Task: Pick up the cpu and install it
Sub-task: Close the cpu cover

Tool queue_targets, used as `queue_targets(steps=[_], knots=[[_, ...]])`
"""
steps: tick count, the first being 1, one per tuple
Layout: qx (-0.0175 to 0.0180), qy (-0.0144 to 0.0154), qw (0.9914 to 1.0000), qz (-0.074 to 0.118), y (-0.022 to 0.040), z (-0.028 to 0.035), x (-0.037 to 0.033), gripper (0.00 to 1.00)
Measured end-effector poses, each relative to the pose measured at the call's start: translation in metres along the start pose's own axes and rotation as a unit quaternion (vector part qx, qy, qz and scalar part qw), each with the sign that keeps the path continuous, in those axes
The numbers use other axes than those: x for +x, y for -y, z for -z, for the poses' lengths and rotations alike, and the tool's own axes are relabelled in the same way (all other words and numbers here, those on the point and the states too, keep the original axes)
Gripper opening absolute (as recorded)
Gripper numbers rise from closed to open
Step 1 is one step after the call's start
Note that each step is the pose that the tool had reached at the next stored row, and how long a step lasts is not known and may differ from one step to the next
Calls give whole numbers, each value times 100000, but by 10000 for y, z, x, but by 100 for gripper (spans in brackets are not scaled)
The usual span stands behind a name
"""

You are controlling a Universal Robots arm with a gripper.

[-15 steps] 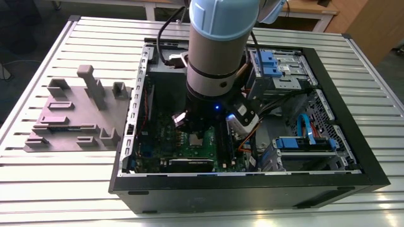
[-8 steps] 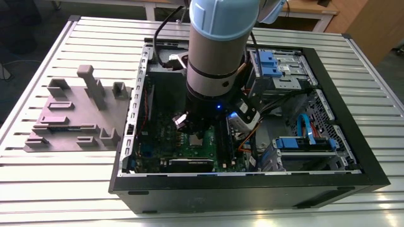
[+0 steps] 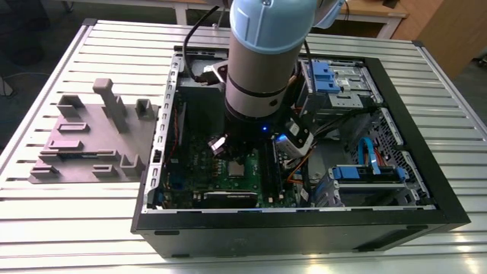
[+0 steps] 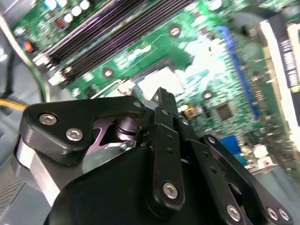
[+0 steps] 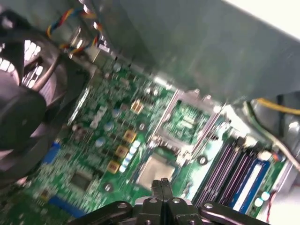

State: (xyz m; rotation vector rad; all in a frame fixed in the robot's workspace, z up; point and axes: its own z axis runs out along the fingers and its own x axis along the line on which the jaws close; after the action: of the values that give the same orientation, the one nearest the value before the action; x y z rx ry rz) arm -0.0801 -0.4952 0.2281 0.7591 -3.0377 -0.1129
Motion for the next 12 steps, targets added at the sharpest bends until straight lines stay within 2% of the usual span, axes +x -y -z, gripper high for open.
queue_targets(steps=[1,2,3,7,9,12], knots=[[-824,430,99996,57,0,0,0,11],[-1423,739,99987,140,0,0,1,11],[-1480,754,99986,338,0,0,1,11],[-1547,427,99904,4085,1,-3,0,11],[-1576,269,99815,5872,2,-5,0,11],[-1611,50,99634,8392,3,-7,-3,11]])
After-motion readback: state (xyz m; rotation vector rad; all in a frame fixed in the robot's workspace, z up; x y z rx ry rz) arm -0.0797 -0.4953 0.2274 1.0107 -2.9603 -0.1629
